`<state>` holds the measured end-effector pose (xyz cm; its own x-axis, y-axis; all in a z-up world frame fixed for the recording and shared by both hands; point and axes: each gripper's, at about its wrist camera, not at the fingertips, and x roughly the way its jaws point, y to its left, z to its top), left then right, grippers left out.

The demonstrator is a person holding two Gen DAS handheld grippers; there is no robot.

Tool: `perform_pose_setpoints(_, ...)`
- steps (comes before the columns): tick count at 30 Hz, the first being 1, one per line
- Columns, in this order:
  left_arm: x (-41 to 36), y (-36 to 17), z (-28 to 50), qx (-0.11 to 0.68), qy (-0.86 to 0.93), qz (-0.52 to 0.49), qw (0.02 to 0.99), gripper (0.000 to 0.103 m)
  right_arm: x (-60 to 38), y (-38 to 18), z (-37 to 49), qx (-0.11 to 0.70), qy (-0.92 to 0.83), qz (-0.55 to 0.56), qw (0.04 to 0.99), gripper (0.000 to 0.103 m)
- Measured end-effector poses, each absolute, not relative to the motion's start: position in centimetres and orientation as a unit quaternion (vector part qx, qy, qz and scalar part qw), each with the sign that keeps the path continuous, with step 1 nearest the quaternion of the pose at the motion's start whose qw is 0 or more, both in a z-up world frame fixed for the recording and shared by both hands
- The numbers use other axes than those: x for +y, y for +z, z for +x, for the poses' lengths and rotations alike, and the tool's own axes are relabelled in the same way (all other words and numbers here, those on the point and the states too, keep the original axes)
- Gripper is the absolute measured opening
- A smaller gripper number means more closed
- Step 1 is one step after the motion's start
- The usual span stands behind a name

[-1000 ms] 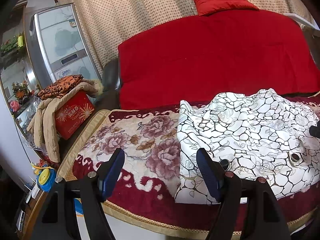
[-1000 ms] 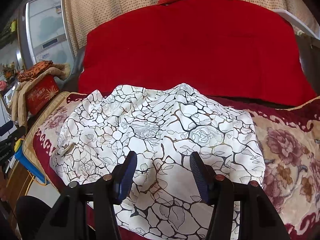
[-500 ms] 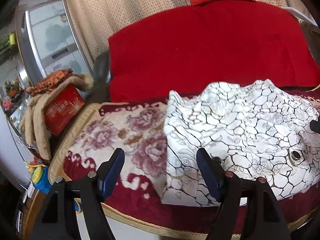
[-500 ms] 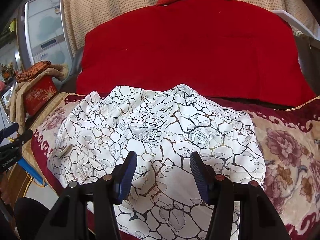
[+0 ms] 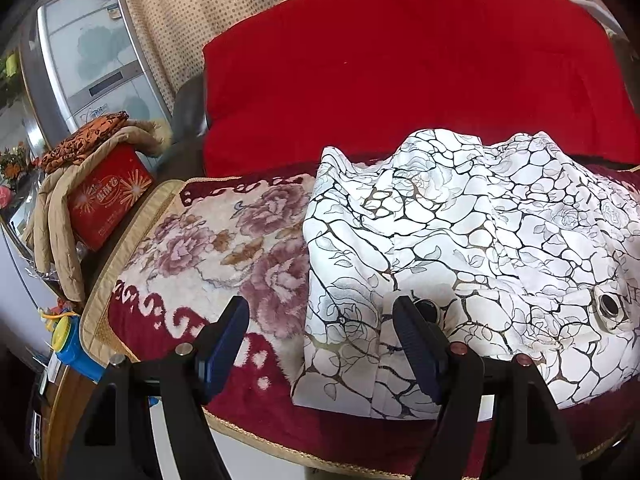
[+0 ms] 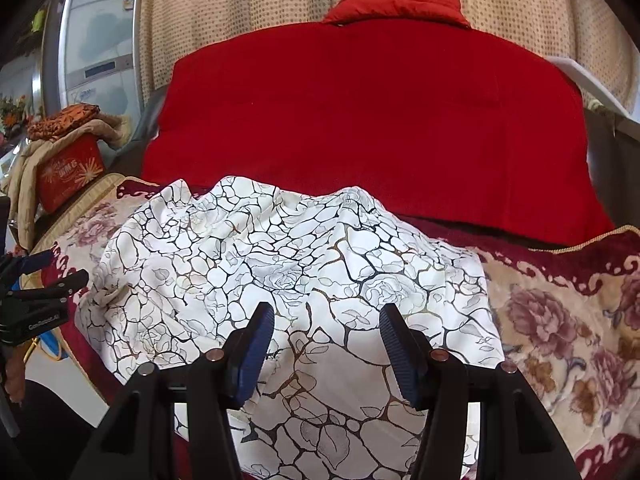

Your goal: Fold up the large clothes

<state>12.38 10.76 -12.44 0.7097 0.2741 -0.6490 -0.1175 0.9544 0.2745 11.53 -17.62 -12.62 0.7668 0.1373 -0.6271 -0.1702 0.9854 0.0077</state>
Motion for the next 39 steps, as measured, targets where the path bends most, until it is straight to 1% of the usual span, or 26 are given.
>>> perform_pose_setpoints(39,10.35,-11.90,12.34,0.362,0.104,0.110,0.920,0.075,-17.09,-12.07,11.21,0.304,0.041,-0.070,0.949,0.059)
